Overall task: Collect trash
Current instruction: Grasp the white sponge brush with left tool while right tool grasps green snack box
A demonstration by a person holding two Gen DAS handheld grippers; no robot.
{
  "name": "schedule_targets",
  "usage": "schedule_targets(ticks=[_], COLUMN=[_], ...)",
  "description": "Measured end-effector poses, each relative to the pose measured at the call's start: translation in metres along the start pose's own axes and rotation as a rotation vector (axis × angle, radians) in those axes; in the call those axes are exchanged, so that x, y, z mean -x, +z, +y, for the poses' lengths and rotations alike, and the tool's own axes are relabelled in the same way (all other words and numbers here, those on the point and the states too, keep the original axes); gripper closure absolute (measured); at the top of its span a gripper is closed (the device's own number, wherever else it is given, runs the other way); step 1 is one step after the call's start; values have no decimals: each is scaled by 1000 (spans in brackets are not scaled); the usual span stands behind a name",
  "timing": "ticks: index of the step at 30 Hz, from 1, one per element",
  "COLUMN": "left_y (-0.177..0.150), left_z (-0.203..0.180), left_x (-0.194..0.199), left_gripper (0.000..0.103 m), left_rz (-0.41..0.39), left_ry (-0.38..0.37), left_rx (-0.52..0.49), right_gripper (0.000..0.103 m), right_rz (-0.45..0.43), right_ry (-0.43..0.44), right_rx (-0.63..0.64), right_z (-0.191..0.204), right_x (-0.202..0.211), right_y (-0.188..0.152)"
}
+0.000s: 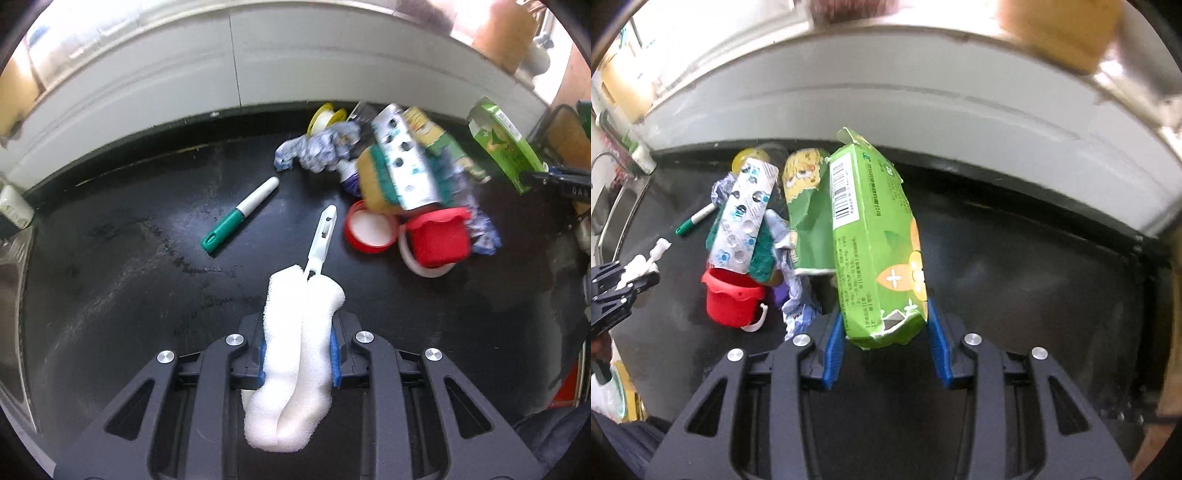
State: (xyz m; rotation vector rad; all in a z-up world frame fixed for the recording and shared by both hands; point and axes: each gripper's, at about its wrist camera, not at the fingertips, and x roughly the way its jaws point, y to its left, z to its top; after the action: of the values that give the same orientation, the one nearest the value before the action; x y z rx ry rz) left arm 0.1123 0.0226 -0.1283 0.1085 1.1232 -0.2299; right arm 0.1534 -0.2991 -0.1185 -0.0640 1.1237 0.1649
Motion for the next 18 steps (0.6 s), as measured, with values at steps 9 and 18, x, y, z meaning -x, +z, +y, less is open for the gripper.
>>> schedule_targets(ticks=[9,18], left_y=[-25,-55], left_z=[-32,-35], left_x=[75,107], left_gripper=[80,80], left_rz=[-52,-78], left_ry=[20,56], left_rx=[75,115], right_gripper=[63,63], right_rz=[-61,-57], right_ry=[43,91], right_rx=[-11,33], right_z=[33,76], right_x=[56,87], right_y=[-48,-85])
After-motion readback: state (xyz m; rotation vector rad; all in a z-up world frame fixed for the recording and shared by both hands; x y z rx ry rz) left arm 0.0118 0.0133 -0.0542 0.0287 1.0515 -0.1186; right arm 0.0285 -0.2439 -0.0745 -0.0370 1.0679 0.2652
